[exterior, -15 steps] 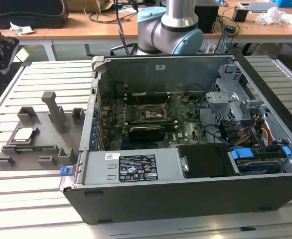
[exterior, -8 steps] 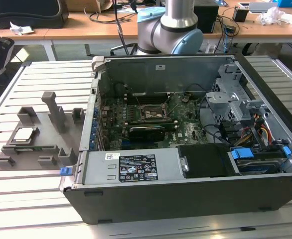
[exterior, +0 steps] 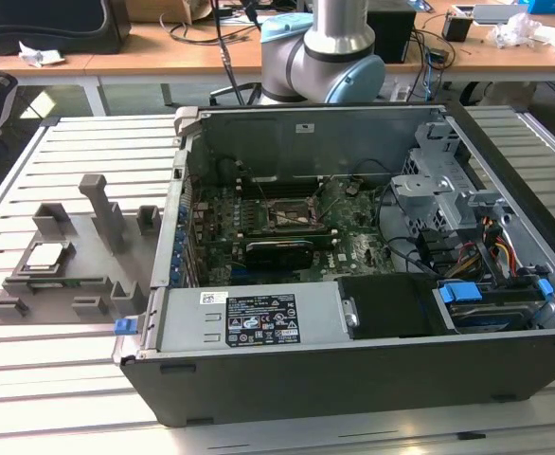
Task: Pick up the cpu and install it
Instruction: 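Reach for the cpu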
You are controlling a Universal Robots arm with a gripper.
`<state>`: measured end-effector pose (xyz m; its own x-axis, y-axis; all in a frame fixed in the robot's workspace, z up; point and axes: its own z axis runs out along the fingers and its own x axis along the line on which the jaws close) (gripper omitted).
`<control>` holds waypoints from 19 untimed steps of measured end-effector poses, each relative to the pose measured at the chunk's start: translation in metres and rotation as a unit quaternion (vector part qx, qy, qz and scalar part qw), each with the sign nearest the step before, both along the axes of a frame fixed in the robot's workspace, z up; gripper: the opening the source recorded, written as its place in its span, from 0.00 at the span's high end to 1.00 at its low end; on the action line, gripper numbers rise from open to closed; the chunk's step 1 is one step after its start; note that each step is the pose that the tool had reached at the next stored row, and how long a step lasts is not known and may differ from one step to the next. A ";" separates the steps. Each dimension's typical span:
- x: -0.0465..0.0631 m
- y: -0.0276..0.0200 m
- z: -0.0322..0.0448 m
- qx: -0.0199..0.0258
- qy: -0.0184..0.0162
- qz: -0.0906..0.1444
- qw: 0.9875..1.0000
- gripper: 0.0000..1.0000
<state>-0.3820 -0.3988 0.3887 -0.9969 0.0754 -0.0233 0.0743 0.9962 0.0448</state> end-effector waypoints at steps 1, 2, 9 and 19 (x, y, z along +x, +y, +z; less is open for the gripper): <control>-0.002 0.0003 0.0000 0.000 0.000 0.000 1.000 0.89; -0.004 0.0008 -0.0002 0.000 0.000 0.000 1.000 0.89; -0.021 0.0116 -0.0007 -0.005 0.000 0.000 1.000 0.89; -0.032 0.0127 -0.0011 -0.005 0.000 0.001 1.000 0.89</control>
